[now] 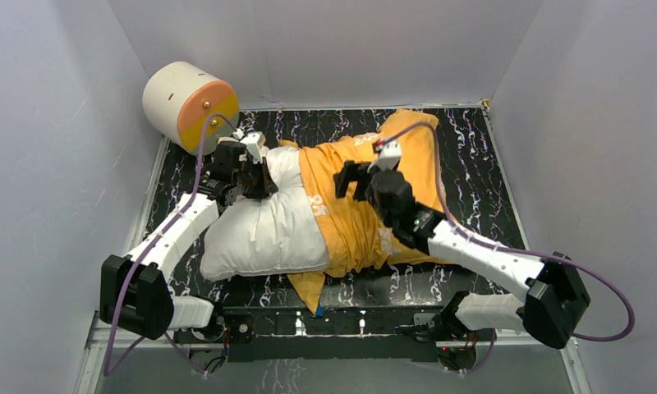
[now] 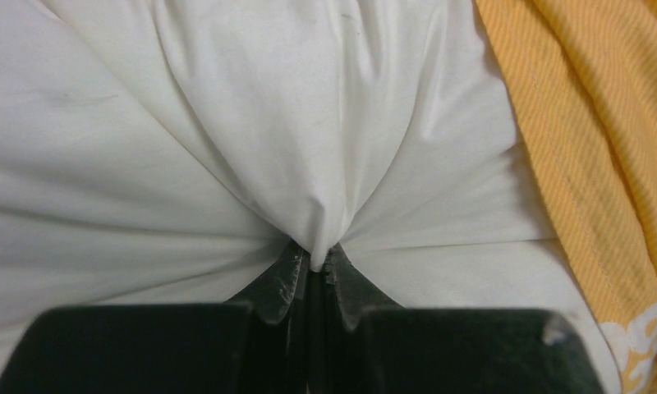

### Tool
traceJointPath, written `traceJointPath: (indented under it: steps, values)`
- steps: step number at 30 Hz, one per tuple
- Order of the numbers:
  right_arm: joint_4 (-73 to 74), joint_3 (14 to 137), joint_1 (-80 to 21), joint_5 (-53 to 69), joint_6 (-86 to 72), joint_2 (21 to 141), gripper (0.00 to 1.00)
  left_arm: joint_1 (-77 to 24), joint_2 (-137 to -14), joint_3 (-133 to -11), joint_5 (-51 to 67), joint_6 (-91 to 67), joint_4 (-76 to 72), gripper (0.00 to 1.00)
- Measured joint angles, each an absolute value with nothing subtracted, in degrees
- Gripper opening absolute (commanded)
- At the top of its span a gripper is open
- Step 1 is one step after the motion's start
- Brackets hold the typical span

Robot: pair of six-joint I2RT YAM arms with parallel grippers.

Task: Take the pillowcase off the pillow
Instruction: Remove the pillow from the pillowcase.

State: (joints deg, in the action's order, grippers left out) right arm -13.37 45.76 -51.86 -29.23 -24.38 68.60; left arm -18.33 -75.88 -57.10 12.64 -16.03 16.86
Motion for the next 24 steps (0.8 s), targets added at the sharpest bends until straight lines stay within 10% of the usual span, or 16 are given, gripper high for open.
traceJointPath:
  steps: [10,17,24]
  values:
    - [9.54,87.55,-36.34,-18.13,-17.06,97.65,0.90,-18.57,-71.09,-54.00,11.57,-16.10,15.18,0.00]
    - [17.06,93.03,-37.36,-18.76,-13.80,111.09,0.03,-18.65,-70.19,-53.21,9.78,-16.93,14.63,0.00]
    - [21.47,98.41,-32.77,-22.26,-12.12,112.29,0.01,-18.02,-69.67,-52.88,9.15,-19.64,13.69,0.00]
